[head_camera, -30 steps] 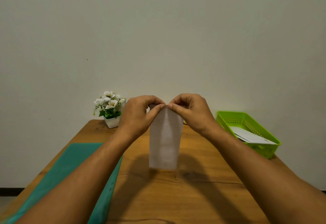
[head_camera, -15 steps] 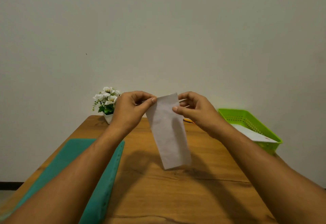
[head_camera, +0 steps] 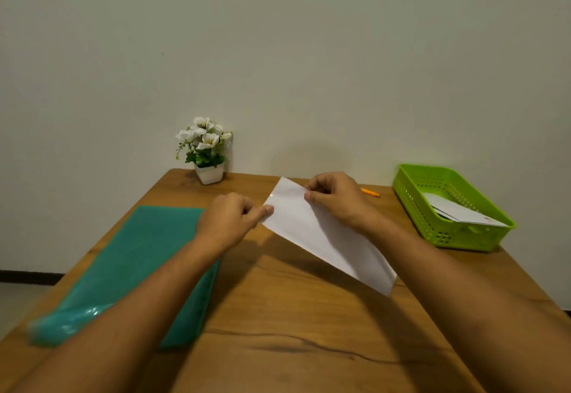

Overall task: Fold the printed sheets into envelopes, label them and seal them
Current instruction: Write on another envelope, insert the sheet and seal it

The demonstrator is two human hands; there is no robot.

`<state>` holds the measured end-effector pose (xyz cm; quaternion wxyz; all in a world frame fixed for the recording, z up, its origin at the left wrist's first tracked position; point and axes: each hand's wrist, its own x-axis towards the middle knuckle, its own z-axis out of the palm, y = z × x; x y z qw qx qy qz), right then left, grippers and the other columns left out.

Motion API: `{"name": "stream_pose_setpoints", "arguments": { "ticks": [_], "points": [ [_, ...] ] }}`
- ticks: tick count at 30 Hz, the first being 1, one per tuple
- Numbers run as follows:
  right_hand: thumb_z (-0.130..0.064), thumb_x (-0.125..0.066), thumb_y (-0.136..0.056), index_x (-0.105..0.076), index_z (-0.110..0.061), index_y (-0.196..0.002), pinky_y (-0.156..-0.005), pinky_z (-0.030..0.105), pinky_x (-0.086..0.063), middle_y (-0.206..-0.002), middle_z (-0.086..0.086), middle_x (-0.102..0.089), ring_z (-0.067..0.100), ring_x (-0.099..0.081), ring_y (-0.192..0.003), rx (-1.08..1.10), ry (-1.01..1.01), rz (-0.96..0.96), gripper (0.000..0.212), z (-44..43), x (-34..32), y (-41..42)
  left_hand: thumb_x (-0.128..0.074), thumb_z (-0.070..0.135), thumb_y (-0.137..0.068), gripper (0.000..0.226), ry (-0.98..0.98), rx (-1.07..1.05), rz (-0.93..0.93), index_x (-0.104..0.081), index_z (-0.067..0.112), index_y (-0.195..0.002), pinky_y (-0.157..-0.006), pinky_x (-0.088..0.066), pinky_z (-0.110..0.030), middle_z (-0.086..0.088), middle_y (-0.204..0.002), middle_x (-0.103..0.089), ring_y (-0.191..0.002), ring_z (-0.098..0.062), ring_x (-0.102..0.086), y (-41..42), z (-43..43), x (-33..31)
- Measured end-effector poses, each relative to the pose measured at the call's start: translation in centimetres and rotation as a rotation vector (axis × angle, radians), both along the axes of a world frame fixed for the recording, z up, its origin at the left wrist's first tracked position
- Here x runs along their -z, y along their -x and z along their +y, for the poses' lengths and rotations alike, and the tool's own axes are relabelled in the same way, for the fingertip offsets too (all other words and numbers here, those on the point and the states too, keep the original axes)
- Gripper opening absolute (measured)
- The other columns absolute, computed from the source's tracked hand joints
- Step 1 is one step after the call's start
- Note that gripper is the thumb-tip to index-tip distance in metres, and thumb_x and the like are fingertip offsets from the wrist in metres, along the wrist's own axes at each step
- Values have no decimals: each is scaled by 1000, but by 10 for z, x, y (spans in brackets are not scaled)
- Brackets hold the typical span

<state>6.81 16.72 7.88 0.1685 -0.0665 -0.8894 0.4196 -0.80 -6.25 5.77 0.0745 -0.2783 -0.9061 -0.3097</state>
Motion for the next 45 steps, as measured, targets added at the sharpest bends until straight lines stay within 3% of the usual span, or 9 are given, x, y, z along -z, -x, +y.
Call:
{"name": "stream_pose_setpoints", "arguments": {
  "ticks": [4, 7, 10, 14, 19, 24, 29, 39, 45],
  "points": [
    [-18, -71, -95, -76, -25, -85, -79, 35, -54, -87, -7, -75, 11, -69, -86, -25, -90, -129, 13, -10, 39, 10, -50, 63, -99, 51, 190, -85, 95, -65, 24, -70, -56, -49, -33, 7, -66, -63, -64, -12, -59, -11, -15, 21],
    [-20, -68, -95, -74, -29, -85, -72, 31, -51, -84, -10, -72, 8, -66, -84, -55, -184, -182, 15, -13, 58, 18, -54, 50, -100, 25, 212, 61, 149, -70, 31, -100, -76, -54, -30, 15, -96, -67, -91, -5, -60, -22, -28, 27],
    [-23, -65, -96, -75, -26, -96, -70, 31, -49, -85, -12, -69, 9, -64, -83, -60, -293, -221, 11, -17, 70, 24, -50, 47, -103, 34, 313, 230, 179, -65, 31, -129, -100, -49, -29, 13, -130, -63, -120, -6, -55, -29, -34, 41],
    [-26, -64, -99, -73, -25, -109, -78, 38, -55, -100, -8, -69, 13, -62, -92, -53, -412, -227, 14, -21, 80, 28, -47, 49, -104, 43, 346, 281, 199, -58, 29, -141, -108, -40, -28, 11, -146, -56, -134, -7, -47, -31, -40, 68],
    [-25, -58, -102, -69, -25, -117, -84, 39, -53, -118, -4, -64, 22, -59, -108, -89, -648, -149, 19, -30, 85, 26, -47, 48, -104, 44, 266, 253, 222, -62, 26, -139, -103, -43, -33, 11, -143, -60, -131, -9, -49, -29, -43, 87],
    [-16, -60, -95, -68, -19, -126, -88, 36, -51, -129, -1, -67, 23, -59, -113, -360, -868, -5, 32, -64, 93, 19, -51, 44, -102, 41, 247, 253, 225, -66, 23, -134, -96, -48, -35, 6, -136, -62, -123, -13, -55, -29, -44, 91],
    [-10, -65, -88, -69, -16, -131, -89, 37, -50, -133, 0, -69, 25, -63, -113, -338, -863, 17, 43, -63, 104, 19, -56, 38, -101, 34, 189, 217, 199, -70, 19, -125, -85, -51, -29, 5, -122, -66, -108, -13, -60, -33, -45, 91],
    [-20, -56, -99, -70, -18, -125, -86, 40, -52, -125, -1, -70, 25, -61, -103, -436, -848, 110, 30, -72, 107, 9, -61, 33, -98, 29, 183, 222, 193, -73, 17, -119, -83, -51, -31, 4, -116, -68, -104, -15, -61, -31, -45, 93],
    [-12, -61, -92, -66, -22, -133, -81, 40, -55, -136, -6, -67, 24, -59, -111, -255, -911, -20, 42, -57, 96, 37, -60, 34, -99, 31, 171, 219, 185, -74, 16, -121, -84, -50, -27, 5, -117, -68, -106, -12, -61, -32, -45, 91]
  ]
}}
